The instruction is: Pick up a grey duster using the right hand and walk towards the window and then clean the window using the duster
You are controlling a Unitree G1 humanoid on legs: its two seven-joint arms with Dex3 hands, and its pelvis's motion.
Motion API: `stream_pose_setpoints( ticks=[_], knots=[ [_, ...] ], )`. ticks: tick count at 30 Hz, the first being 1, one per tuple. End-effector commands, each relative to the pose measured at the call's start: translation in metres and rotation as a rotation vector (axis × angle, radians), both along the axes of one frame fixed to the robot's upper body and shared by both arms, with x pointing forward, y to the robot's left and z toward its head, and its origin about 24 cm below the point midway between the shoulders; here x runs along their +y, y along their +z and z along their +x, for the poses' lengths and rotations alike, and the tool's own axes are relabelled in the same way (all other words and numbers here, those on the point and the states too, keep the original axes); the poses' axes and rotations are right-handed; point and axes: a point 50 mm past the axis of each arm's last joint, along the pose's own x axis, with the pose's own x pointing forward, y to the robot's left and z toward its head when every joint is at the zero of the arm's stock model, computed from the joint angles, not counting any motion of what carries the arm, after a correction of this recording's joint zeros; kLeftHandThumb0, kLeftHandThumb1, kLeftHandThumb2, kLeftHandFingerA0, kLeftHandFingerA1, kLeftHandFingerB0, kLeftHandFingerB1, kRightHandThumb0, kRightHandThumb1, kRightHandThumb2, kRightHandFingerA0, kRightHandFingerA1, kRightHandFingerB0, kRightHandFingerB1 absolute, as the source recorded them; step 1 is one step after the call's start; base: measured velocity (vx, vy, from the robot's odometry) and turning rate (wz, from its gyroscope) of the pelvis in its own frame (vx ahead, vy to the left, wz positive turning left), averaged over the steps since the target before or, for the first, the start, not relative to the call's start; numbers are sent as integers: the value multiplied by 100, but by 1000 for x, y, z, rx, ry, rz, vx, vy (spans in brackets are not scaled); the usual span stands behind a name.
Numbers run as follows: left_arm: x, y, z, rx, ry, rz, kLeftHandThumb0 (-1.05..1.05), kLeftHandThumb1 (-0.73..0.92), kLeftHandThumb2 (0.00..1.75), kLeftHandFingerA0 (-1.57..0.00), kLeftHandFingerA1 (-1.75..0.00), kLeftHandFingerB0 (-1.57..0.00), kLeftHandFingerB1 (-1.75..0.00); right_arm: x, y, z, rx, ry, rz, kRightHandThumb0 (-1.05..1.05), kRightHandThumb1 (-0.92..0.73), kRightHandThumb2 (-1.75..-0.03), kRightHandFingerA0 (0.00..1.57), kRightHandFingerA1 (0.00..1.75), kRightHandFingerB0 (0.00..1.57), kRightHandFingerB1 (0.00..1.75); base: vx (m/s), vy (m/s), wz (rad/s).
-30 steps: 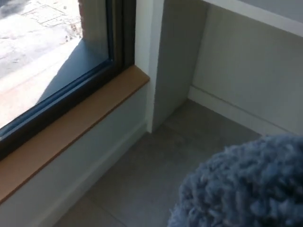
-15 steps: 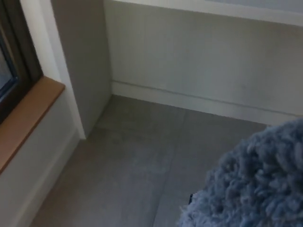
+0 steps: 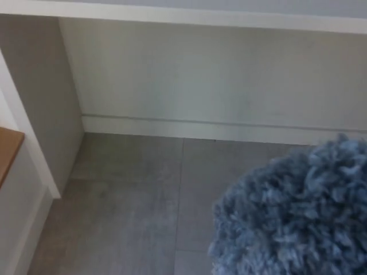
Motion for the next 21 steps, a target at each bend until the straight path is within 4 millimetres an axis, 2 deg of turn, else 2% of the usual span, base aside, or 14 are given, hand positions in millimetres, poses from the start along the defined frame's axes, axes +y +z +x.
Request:
stream_pose_setpoints(
  ticks=[1,2,3,5,7,8,11,12,13,14,15,20,21],
  knots=[
    [1,2,-1,-19,11,32,-13,61,93,-93,-121,-85,-97,-2,-2,-1,-9,-10,15,-32,-62,-124,101,175,82,175,172,112,-14],
    [1,2,-2,-16,11,28,-15,66,86,-92,-122,-80,-96,-3,-8,-1,9,-18,0,-34,-62,-125,103,175,83,175,208,67,-10],
    [2,2,-2,-10,8,30,-16,66,84,-93,-121,-81,-95,-3,-11,-2,19,-21,-10,-33,-57,-133,103,175,84,175,242,29,-20],
    [3,2,-2,-11,4,34,-13,63,90,-94,-122,-83,-98,-4,-16,-2,27,-22,-32,-32,-56,-137,103,175,84,175,232,-27,-6],
    [2,2,-3,-11,5,34,-13,64,89,-93,-122,-82,-97,-5,-19,-2,28,-27,-51,-31,-56,-137,102,175,85,175,182,-77,-8],
    [1,2,-2,-10,3,36,-13,65,88,-91,-122,-81,-95,-5,-22,-2,40,-26,-63,-34,-60,-129,104,175,85,175,303,-117,-10],
    [1,2,-2,-10,3,37,-13,65,88,-91,-122,-81,-95,-5,-23,-2,39,-26,-65,-34,-60,-129,104,175,85,175,291,-290,1],
    [2,2,-2,-11,2,36,-15,67,85,-91,-120,-80,-93,-6,-25,-2,47,-27,-79,-33,-57,-138,108,175,86,175,273,-344,-17],
    [2,2,-2,-11,2,35,-15,67,85,-91,-120,-80,-93,-7,-28,-2,58,-28,-100,-33,-57,-138,108,175,86,175,138,-184,-19],
    [2,2,-2,-11,2,35,-15,67,85,-91,-120,-80,-93,-7,-28,-2,58,-28,-100,-33,-57,-138,108,175,86,175,126,-82,-10],
    [2,2,-1,-14,5,33,-13,63,89,-95,-121,-83,-96,-7,-28,-2,55,-30,-110,-35,-62,-136,117,175,93,175,139,-37,-25],
    [3,2,-1,-24,11,29,-14,62,90,-95,-119,-83,-96,-6,-28,-2,50,-31,-121,-33,-61,-136,116,175,93,175,159,34,-27],
    [3,2,-1,-21,13,32,-16,63,85,-96,-119,-83,-93,-6,-28,-2,46,-24,-126,-33,-62,-136,115,175,91,175,202,130,-21]
  ],
)
